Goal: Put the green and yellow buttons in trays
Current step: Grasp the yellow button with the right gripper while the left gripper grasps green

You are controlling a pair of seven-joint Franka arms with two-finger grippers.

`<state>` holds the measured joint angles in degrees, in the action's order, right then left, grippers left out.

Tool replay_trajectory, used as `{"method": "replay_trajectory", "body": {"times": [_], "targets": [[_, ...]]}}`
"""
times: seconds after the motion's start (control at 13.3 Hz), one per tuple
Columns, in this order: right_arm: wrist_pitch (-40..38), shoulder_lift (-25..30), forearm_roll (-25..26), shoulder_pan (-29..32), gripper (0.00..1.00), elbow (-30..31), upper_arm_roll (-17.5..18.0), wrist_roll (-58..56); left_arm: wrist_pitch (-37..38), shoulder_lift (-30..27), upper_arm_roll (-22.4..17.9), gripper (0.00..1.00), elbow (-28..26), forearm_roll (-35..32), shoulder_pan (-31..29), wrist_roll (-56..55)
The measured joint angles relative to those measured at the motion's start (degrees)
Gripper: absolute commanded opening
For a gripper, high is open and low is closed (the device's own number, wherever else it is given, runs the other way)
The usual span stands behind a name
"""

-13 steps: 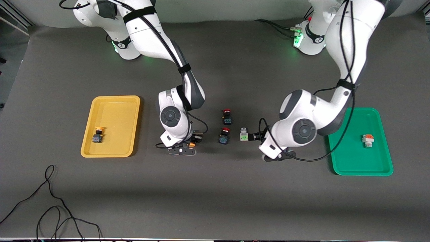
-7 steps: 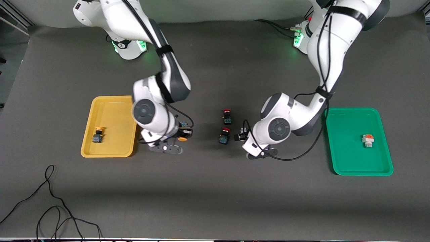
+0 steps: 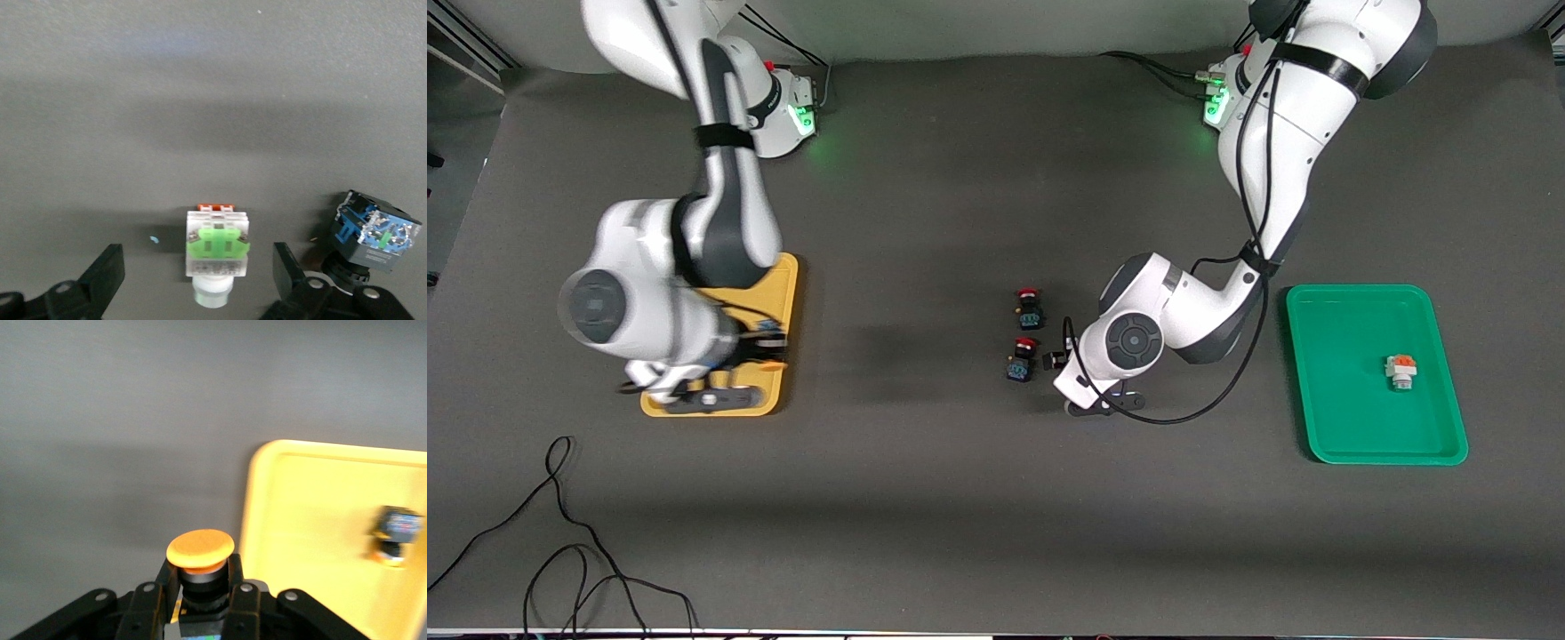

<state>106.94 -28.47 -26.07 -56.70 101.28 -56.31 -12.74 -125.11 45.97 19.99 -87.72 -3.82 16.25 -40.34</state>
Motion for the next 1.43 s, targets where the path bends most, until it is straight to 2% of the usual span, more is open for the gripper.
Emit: {"method": "replay_trajectory", "body": {"times": [0.15, 0.3, 0.38, 0.45, 0.53, 0.6, 0.67, 0.75, 0.82, 0.9, 1.05, 1.27, 1.43], "targets": [[1.74, 0.47, 0.00, 1.05, 0.27, 3.37, -2.53, -5.89, -2.32, 0.59, -0.35, 0.99, -0.71, -0.48, 1.00, -1.15], [9.65, 0.29, -0.42, 1.49, 0.27, 9.35, -2.15, -7.88, -3.62, 1.56, -1.37, 0.96, -1.05, -1.03, 2.37, -1.91], [13.99, -0.04, -1.54, 1.51, 0.27, 12.62, -1.24, -8.69, -3.84, 1.83, -1.98, 0.68, -1.04, -1.21, 3.01, -2.06], [16.90, -0.88, -3.32, 1.49, 0.27, 15.20, -0.04, -9.37, -3.86, 1.89, -2.37, 0.06, -1.02, -1.60, 3.36, -2.18], [18.14, -2.17, -4.93, 1.41, 0.27, 16.44, 0.82, -9.58, -3.86, 1.88, -2.42, 0.00, -1.02, -1.97, 3.46, -2.31], [18.59, -3.78, -6.33, 1.34, 0.27, 16.76, 1.46, -9.82, -3.87, 1.78, -2.41, 0.00, -0.89, -2.18, 3.48, -2.34], [18.95, -5.27, -7.57, 1.23, 0.35, 16.74, 1.91, -10.11, -3.87, 1.64, -2.41, 0.00, -0.86, -2.25, 3.48, -2.34], [19.03, -6.43, -8.28, 1.09, 0.67, 16.68, 2.13, -10.19, -3.89, 1.49, -2.41, 0.00, -0.86, -2.27, 3.48, -2.39], [19.04, -7.18, -8.70, 1.04, 0.90, 16.62, 2.17, -10.20, -3.88, 1.37, -2.40, 0.00, -0.84, -2.27, 3.49, -2.71], [19.04, -7.62, -8.84, 1.16, 0.96, 16.50, 2.11, -10.20, -3.76, 1.03, -2.41, 0.00, -0.86, -2.30, 3.49, -3.42], [18.81, -7.73, -8.90, 1.71, 0.99, 15.94, 1.99, -10.20, -3.74, 0.79, -2.45, 0.00, -0.88, -2.36, 3.50, -4.38], [14.49, -7.60, -8.93, 1.94, 0.99, 12.32, 1.20, -10.20, -2.81, 0.42, -2.98, 0.00, -0.39, -2.37, 3.22, -4.92], [9.59, -7.53, -8.93, 1.95, 0.99, 8.52, -0.49, -10.20, 3.10, -1.66, -3.21, 0.00, 1.36, -2.37, 2.22, -4.94]]}}
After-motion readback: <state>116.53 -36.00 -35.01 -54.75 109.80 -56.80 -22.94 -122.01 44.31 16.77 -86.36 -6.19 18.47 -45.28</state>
